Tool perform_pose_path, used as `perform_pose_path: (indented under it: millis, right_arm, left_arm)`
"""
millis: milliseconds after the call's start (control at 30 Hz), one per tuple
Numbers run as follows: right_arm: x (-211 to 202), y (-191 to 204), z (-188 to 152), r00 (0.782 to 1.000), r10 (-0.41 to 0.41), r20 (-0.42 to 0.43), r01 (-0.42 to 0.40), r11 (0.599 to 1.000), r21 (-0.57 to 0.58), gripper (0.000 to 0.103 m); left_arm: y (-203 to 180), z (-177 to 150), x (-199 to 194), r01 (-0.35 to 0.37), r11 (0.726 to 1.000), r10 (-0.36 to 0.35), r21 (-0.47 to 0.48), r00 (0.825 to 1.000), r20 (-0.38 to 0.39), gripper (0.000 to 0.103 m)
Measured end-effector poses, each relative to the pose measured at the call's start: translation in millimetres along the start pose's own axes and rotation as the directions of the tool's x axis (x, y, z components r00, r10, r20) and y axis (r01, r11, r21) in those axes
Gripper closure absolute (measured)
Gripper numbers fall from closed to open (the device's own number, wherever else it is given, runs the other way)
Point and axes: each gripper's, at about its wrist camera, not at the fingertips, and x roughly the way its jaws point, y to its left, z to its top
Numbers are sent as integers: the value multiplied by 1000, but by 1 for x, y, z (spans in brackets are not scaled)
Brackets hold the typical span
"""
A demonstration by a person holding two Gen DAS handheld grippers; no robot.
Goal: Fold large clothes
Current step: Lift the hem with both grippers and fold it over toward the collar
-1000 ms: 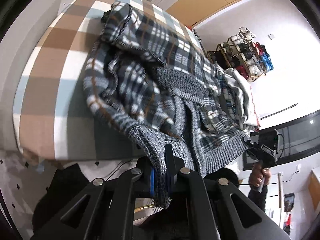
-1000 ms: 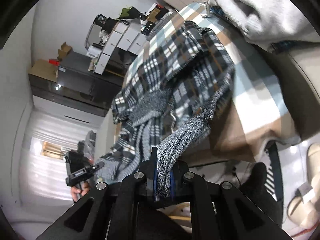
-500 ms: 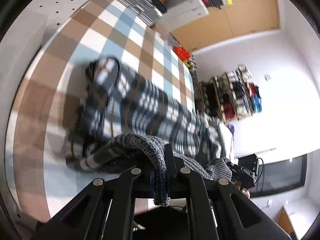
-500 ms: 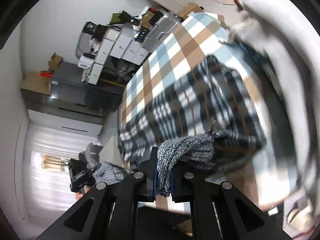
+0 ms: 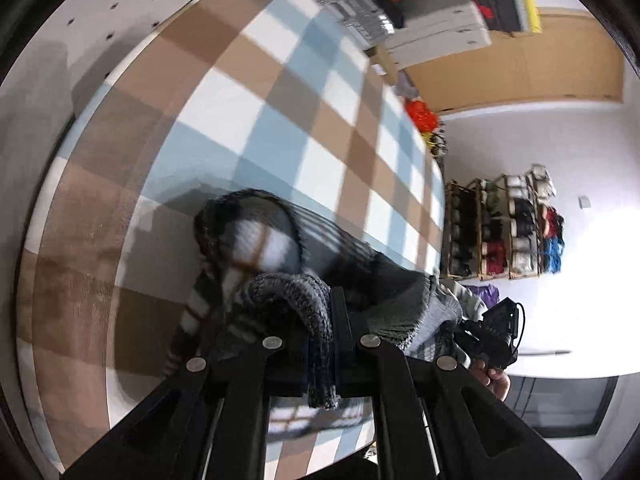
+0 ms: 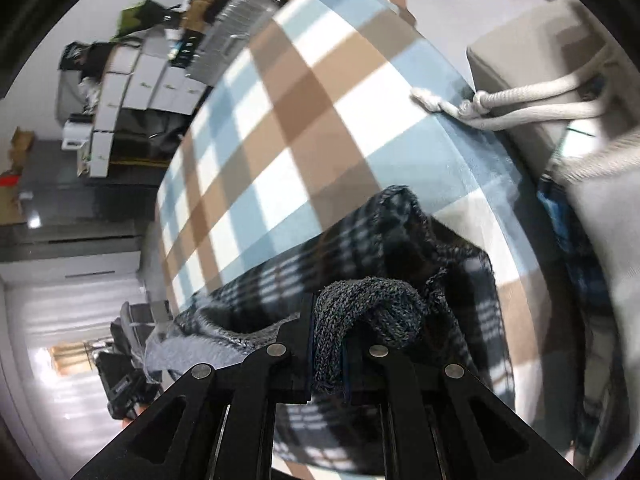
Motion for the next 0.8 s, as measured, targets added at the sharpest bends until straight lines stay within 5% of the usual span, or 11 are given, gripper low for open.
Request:
perform_pose_path:
  millis: [167,300,367,400,433,500,533,633,800]
  right_arm:
    - [0,-5,14,997,79,25,-80,996,34,92]
    - [-16,-2,11,985,146,92,-149,989,22,83]
    - [-27,3,6,976,175,129,-174,985,-18,72]
    - [-36,6,2,967,186,173,-180,982,-50,57]
    - [-49,9,-1,955,184,234,-171,982,-77,34]
    - [-72,12,-10,924,184,337,-155,982,-109,20]
    - [-84,16,-19,906,183,381,-139,980,-140,20]
    - [-95,37,-42,905,180,386,-81,962,-259,20]
    - [-72,88,-96,909,8,416,214,849,-483,17]
  left_arm:
    - [17,7,-3,82,991,-87,-108,995,-44,99]
    - [8,2,-18,46,997,-48,-68,999,-17,97]
    - [3,-6,-34,48,997,-46,-56,998,41,79]
    - [3,-8,-43,50,997,-46,-51,996,79,70]
    - [2,-10,-53,38,998,-32,-49,992,126,49]
    - [2,-16,-71,8,999,1,-43,980,200,41]
    - [-1,-21,-78,-7,999,14,-32,976,216,41]
    - [-13,-37,-87,-43,999,34,30,972,234,41]
    - [-64,-77,-59,-193,952,145,238,968,206,41]
